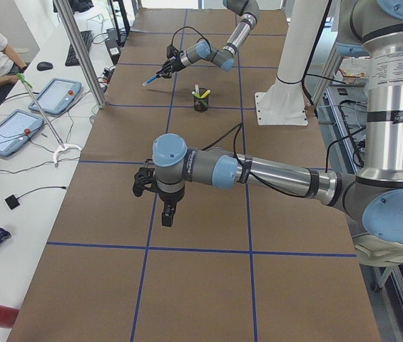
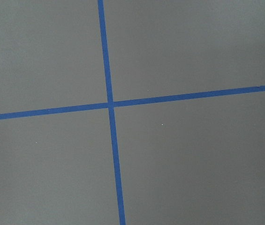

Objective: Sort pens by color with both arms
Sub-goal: 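Lay the blue pen on the table farther from the robot, open right gripper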

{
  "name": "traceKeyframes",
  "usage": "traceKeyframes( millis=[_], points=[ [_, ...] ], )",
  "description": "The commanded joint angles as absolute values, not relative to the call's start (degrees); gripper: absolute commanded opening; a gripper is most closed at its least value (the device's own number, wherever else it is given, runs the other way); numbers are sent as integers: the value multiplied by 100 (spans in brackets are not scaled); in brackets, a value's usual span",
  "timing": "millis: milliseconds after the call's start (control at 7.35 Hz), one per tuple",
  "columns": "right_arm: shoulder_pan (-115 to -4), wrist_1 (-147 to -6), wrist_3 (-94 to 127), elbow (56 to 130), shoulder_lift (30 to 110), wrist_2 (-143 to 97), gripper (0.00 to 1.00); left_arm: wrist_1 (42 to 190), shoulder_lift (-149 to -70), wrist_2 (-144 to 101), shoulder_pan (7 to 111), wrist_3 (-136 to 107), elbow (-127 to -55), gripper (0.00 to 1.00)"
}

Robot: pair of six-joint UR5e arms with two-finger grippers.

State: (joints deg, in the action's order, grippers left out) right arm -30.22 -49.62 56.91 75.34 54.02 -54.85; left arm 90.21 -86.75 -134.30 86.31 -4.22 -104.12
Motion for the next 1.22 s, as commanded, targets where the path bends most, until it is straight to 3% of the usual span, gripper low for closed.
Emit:
traceKeyframes(
  millis=[0,953,1089],
  points=[
    [-2971,-4922,5695,7506,5449,-5335,0,9018,-8701,-13430,8631,-465,-10406,100],
    [-2637,-4939,5695,7357,5283,-5212,0,9026,-8736,-13430,8631,-703,-10424,100],
    [-2619,-4939,5695,7243,5221,-5177,10,9035,-8736,-13430,8631,-694,-10424,100]
  ],
)
